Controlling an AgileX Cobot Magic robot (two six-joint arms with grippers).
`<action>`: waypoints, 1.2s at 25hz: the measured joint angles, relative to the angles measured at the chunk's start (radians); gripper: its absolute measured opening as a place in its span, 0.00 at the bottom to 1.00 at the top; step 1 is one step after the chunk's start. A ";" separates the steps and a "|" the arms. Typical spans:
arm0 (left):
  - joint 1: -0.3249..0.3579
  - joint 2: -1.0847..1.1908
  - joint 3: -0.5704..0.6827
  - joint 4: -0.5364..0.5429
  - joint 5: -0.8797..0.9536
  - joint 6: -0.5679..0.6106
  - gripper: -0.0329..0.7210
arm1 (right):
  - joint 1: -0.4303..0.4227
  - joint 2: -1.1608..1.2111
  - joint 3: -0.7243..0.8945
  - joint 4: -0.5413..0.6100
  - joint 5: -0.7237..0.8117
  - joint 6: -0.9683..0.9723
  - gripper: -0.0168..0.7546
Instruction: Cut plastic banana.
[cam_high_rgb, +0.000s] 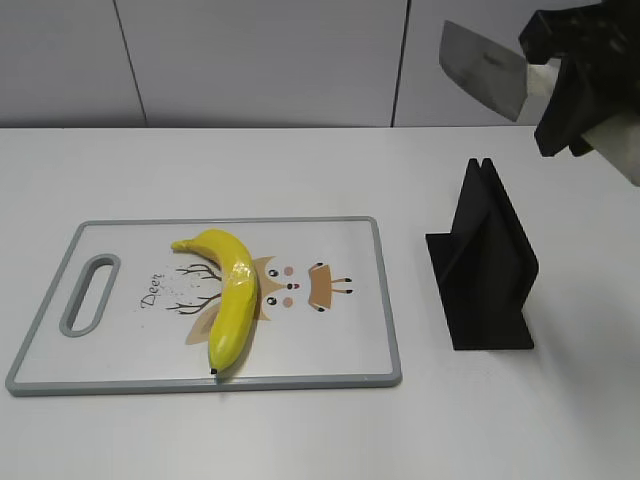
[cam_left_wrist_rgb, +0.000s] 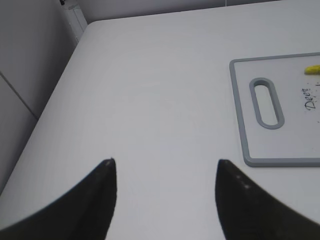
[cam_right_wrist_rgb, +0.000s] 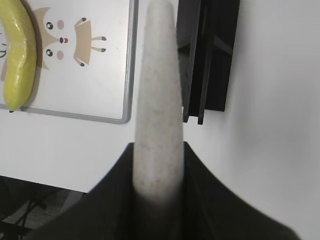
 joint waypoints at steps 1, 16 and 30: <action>0.000 0.000 0.000 -0.001 0.000 0.000 0.81 | 0.000 0.000 -0.007 0.000 -0.001 -0.036 0.23; 0.000 0.218 -0.064 -0.022 -0.242 0.089 0.81 | 0.000 0.000 -0.041 -0.019 -0.206 -0.826 0.23; -0.070 0.716 -0.318 -0.244 -0.419 0.570 0.81 | 0.001 0.147 -0.041 0.082 -0.229 -1.369 0.23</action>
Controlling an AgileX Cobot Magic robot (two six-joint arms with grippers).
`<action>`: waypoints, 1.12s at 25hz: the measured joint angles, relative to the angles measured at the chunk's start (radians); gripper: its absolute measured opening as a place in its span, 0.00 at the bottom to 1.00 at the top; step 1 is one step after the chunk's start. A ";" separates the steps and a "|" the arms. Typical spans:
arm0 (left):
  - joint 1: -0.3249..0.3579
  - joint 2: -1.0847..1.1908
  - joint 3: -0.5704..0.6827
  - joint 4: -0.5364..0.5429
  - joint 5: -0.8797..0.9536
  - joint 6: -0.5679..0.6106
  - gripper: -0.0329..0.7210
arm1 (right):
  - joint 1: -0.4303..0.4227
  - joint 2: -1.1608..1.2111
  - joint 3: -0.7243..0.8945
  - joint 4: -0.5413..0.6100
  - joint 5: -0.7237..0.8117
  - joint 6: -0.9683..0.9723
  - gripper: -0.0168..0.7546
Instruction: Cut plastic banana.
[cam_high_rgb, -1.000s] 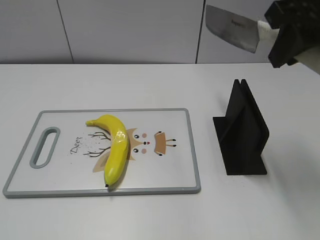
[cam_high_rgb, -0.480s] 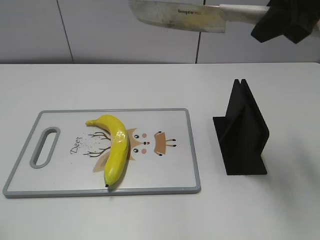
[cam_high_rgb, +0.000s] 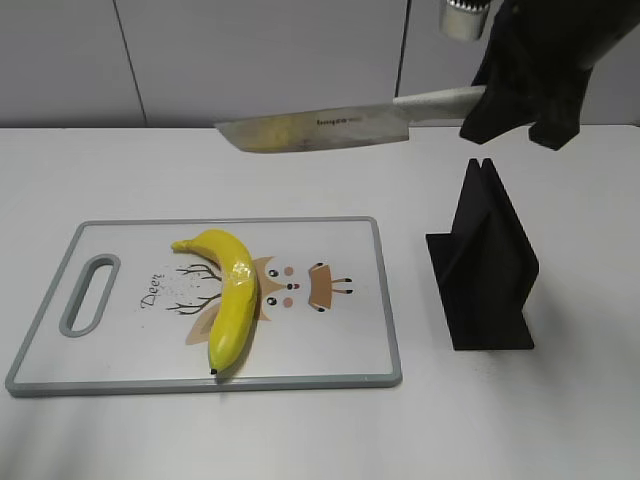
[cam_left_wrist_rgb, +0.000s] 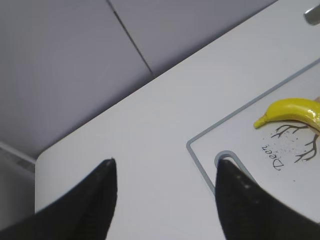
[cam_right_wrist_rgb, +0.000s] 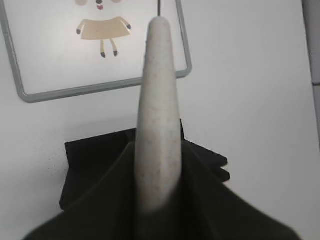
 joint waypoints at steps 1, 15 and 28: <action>-0.019 0.034 -0.025 -0.006 0.012 0.030 0.81 | 0.000 0.013 0.000 0.015 0.000 -0.022 0.23; -0.298 0.490 -0.325 -0.074 0.247 0.454 0.75 | 0.000 0.168 -0.015 0.279 0.045 -0.324 0.23; -0.310 0.763 -0.401 -0.143 0.260 0.551 0.75 | 0.021 0.194 -0.033 0.384 0.044 -0.373 0.23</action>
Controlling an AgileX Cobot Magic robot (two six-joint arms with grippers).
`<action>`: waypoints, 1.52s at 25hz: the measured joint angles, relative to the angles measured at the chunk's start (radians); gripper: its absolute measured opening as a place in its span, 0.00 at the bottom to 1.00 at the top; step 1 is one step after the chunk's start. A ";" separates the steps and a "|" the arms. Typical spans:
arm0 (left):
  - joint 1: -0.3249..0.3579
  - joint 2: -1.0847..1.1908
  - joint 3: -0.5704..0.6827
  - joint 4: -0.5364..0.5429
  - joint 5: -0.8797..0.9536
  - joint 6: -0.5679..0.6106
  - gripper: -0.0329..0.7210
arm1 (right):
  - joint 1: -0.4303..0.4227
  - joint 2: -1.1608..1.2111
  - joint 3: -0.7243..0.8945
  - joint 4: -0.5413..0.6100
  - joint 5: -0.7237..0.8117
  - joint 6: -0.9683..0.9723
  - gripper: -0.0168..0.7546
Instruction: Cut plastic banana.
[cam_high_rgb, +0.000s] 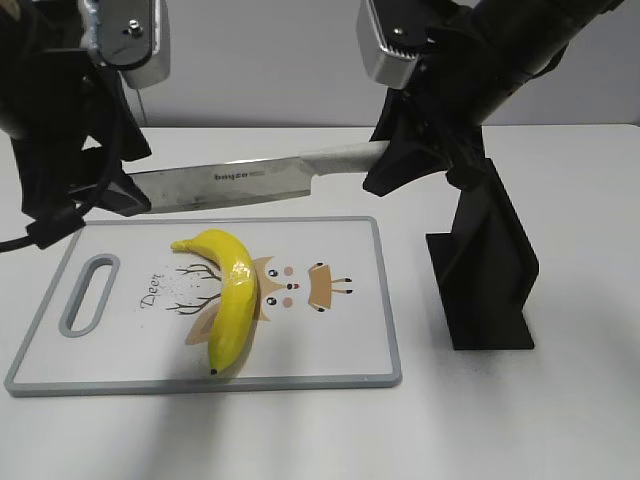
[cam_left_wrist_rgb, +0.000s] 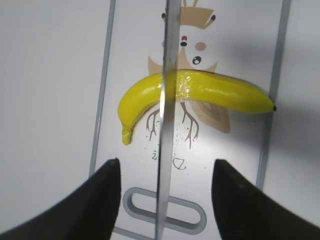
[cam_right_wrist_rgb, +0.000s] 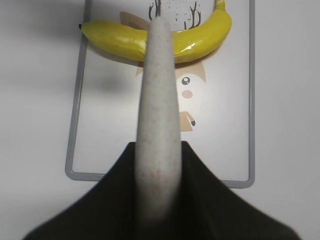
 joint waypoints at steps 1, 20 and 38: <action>0.000 0.009 -0.002 0.004 -0.007 0.001 0.75 | 0.000 0.000 0.000 0.000 0.000 -0.001 0.23; 0.000 0.140 -0.007 0.052 -0.046 0.002 0.04 | 0.000 0.078 -0.001 0.015 -0.032 -0.013 0.23; 0.003 0.560 -0.029 0.019 -0.216 0.005 0.03 | -0.005 0.391 -0.021 -0.074 -0.106 0.000 0.23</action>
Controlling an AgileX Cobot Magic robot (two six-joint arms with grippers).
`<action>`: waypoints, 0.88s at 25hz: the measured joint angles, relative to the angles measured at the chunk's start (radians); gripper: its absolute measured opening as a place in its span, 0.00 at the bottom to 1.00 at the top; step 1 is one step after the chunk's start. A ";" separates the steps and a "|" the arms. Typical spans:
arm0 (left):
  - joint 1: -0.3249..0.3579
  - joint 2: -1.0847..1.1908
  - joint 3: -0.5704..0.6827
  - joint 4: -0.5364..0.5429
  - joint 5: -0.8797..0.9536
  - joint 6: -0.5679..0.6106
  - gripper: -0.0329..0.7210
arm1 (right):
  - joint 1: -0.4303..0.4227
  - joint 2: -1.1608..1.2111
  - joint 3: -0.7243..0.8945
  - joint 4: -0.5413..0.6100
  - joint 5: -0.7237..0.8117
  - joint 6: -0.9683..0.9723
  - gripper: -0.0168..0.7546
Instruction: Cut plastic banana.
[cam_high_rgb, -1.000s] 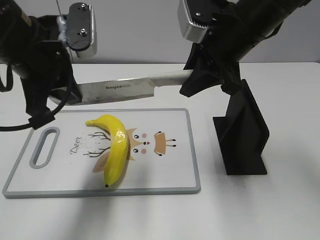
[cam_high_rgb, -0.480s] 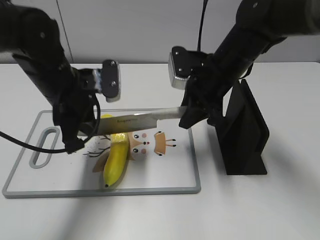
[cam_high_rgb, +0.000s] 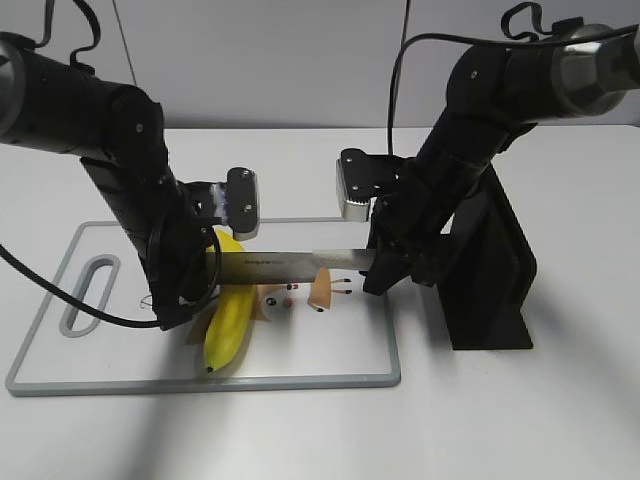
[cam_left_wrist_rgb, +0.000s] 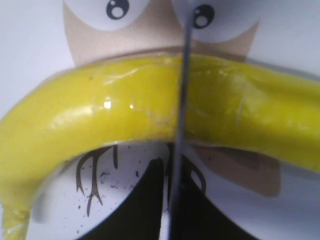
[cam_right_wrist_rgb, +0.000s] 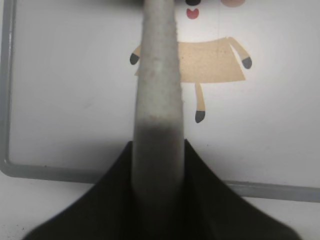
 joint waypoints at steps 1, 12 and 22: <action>0.000 0.000 0.000 0.000 0.000 0.000 0.03 | 0.000 0.000 0.000 0.000 0.000 0.000 0.23; 0.001 0.001 -0.002 -0.003 0.003 0.001 0.03 | 0.000 -0.001 -0.001 -0.001 0.002 0.001 0.23; 0.001 -0.072 0.013 -0.004 0.026 -0.002 0.02 | 0.007 -0.099 0.011 -0.036 0.007 0.049 0.23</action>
